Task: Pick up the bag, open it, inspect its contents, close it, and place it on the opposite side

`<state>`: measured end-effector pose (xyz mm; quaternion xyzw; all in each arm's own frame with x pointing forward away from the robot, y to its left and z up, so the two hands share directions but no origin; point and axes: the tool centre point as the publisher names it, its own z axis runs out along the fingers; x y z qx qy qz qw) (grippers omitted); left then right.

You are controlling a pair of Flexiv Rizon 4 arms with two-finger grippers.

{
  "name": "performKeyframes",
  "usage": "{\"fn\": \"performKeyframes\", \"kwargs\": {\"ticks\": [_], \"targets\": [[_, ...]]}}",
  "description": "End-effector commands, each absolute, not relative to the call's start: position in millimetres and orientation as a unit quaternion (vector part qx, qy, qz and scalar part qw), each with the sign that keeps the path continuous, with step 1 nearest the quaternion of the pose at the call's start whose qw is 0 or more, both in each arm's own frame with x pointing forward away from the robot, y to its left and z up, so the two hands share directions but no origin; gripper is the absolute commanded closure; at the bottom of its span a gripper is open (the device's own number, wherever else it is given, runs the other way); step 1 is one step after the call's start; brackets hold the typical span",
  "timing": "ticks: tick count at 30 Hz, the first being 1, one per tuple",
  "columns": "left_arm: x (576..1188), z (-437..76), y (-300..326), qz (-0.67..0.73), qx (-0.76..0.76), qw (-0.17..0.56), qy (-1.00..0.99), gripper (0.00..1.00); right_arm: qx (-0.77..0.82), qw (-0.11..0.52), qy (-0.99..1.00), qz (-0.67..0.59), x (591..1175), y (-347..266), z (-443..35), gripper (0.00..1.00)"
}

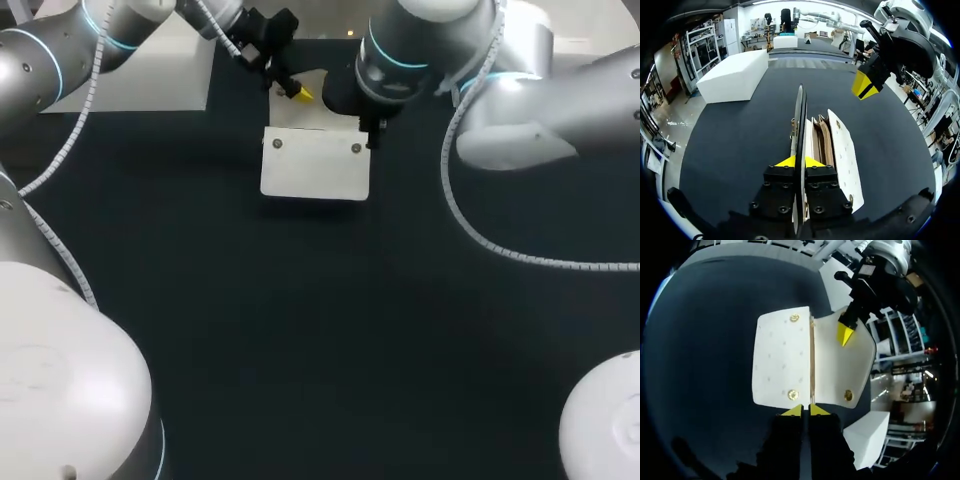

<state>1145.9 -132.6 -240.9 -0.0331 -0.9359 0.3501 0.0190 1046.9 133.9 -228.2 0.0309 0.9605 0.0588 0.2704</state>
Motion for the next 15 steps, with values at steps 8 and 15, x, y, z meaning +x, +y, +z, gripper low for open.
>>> {"fn": "performKeyframes", "kwargs": {"ticks": [8,15], "targets": [[1139.7,-235.8,-132.6,0.347,-0.031,0.013,-0.937,1.0,0.032,0.257,0.964,0.052,1051.1,139.2,-225.1,1.0],[1136.6,-235.2,-133.8,0.347,-0.027,0.012,-0.937,1.0,0.034,0.249,0.967,0.047,1061.1,145.4,-225.9,1.0]]}}
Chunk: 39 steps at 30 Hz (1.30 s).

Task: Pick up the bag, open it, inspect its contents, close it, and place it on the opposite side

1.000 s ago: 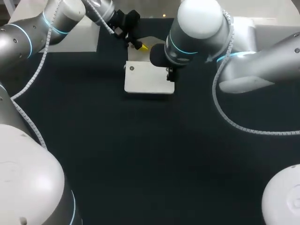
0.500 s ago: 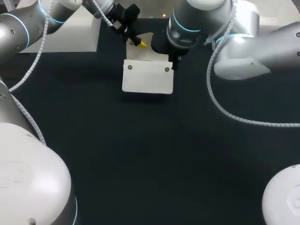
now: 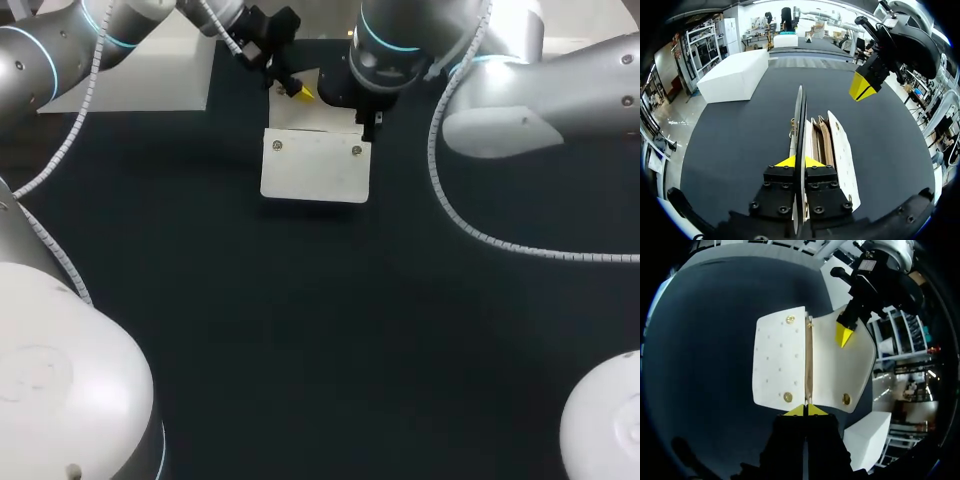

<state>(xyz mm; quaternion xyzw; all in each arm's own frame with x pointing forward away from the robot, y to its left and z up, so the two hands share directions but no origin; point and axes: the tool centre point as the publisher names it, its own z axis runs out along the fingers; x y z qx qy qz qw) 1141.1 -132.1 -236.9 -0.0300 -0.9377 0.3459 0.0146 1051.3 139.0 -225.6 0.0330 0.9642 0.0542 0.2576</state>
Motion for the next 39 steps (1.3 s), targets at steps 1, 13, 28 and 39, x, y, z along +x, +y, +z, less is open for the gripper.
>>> {"fn": "performKeyframes", "kwargs": {"ticks": [1,13,28,39], "targets": [[1134.9,-234.2,-134.1,0.351,-0.021,0.013,-0.936,1.0,0.034,0.246,0.968,0.047,1064.3,147.1,-226.3,1.0],[1106.1,-228.5,-145.2,0.347,-0.015,0.02,-0.938,1.0,0.03,0.219,0.974,0.048,1089.2,151.8,-238.5,1.0],[1110.2,-230.3,-142.4,0.363,0.012,0.03,-0.931,1.0,0.035,0.204,0.977,0.053,1090.7,144.0,-255.0,1.0],[1112.9,-232.0,-144.1,0.368,0.016,0.04,-0.929,1.0,0.029,0.196,0.978,0.058,1083.0,143.6,-273.2,1.0]]}}
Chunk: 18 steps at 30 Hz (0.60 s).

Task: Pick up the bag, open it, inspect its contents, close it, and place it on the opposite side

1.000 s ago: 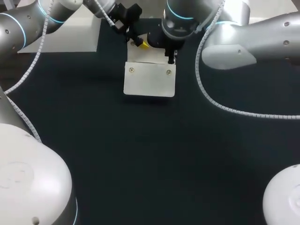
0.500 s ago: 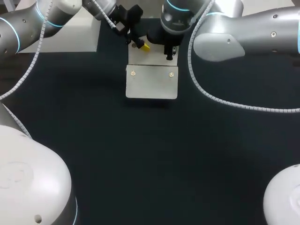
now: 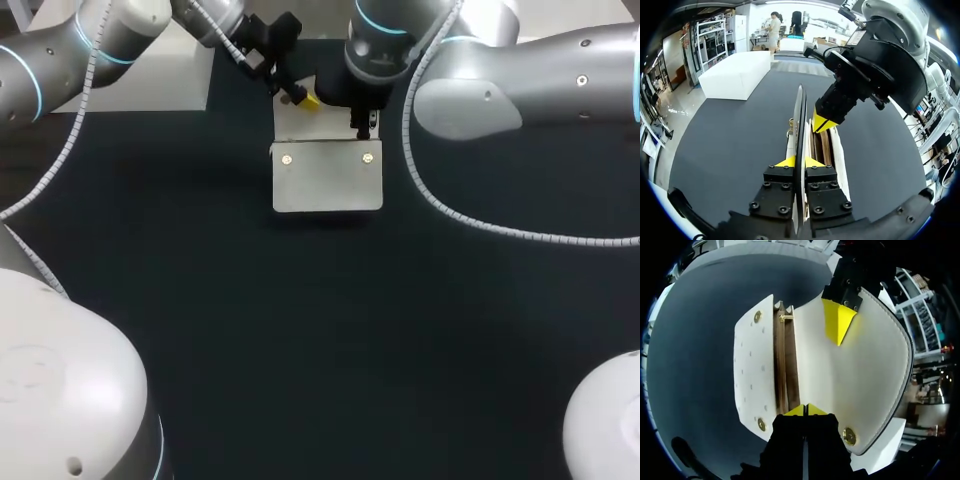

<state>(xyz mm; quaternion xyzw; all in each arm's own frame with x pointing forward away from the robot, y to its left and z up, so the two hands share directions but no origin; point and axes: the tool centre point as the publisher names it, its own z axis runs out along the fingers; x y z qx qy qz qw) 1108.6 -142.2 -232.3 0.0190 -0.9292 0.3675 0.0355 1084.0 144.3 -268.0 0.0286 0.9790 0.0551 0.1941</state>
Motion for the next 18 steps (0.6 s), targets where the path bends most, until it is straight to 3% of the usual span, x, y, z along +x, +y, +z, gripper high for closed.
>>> {"fn": "performKeyframes", "kwargs": {"ticks": [1,18], "targets": [[1112.6,-231.7,-144.5,0.369,0.014,0.041,-0.929,1.0,0.029,0.196,0.978,0.059,1082.3,143.4,-274.6,1.0],[1120.7,-230.8,-148.1,0.374,0.021,0.045,-0.926,1.0,0.016,0.203,0.977,0.063,1067.5,145.6,-282.8,1.0]]}}
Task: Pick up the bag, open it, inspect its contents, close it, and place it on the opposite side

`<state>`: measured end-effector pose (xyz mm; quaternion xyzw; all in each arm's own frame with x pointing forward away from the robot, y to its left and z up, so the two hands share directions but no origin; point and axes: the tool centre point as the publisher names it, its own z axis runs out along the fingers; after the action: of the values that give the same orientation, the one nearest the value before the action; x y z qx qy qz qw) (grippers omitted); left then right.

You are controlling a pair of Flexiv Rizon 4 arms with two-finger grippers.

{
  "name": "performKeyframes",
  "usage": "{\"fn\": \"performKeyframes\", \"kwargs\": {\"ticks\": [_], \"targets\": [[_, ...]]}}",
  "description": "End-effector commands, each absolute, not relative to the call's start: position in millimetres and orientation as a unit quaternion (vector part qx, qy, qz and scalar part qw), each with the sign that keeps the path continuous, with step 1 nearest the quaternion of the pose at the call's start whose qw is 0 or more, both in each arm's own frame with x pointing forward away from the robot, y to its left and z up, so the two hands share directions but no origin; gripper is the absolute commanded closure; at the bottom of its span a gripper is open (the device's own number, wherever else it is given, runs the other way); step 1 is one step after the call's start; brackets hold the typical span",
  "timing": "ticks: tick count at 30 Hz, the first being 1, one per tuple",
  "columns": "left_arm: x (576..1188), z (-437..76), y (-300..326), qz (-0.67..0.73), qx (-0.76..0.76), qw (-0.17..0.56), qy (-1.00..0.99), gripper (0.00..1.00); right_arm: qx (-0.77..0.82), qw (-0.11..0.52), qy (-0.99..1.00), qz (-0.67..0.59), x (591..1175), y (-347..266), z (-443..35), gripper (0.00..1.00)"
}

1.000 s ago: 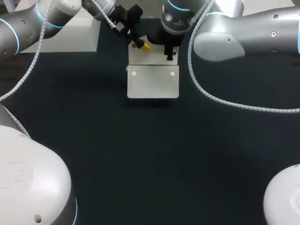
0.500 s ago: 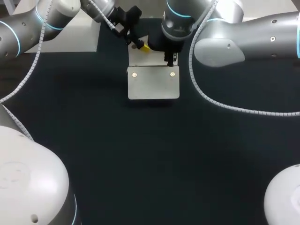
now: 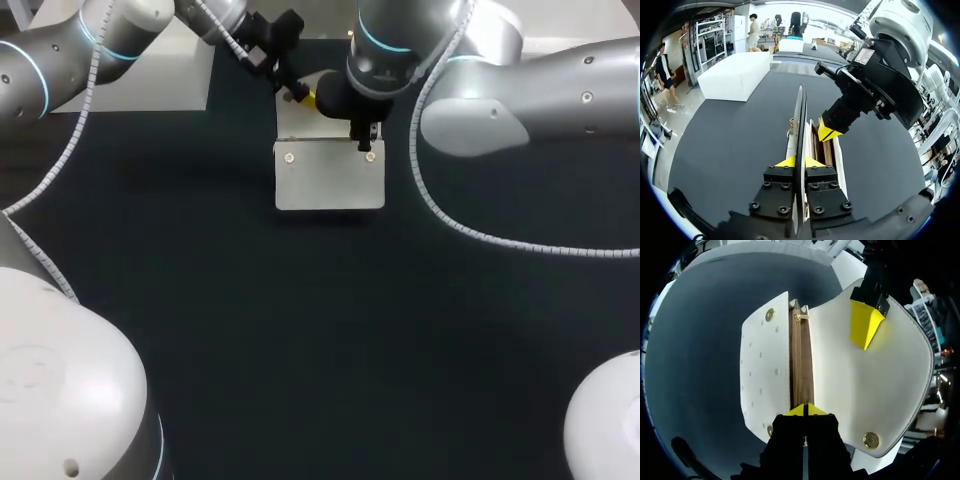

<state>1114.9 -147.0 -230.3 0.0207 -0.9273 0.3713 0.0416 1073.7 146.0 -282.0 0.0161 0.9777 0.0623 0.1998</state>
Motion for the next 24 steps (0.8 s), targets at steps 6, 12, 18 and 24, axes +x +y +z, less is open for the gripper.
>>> {"fn": "performKeyframes", "kwargs": {"ticks": [6,12,18,24], "targets": [[1125.1,-229.1,-148.8,0.379,0.027,0.043,-0.924,1.0,0.016,0.201,0.978,0.061,1060.4,146.0,-284.9,1.0],[1126.3,-226.0,-149.7,0.389,0.027,0.043,-0.92,1.0,0.017,0.193,0.979,0.061,1055.1,145.9,-289.9,1.0],[1125.1,-222.0,-149.0,0.395,0.022,0.042,-0.917,1.0,0.015,0.187,0.98,0.061,1052.0,146.2,-294.4,1.0],[1118.3,-220.4,-150.6,0.396,0.007,0.046,-0.917,1.0,0.018,0.188,0.98,0.061,1059.7,144.3,-294.2,1.0]]}}
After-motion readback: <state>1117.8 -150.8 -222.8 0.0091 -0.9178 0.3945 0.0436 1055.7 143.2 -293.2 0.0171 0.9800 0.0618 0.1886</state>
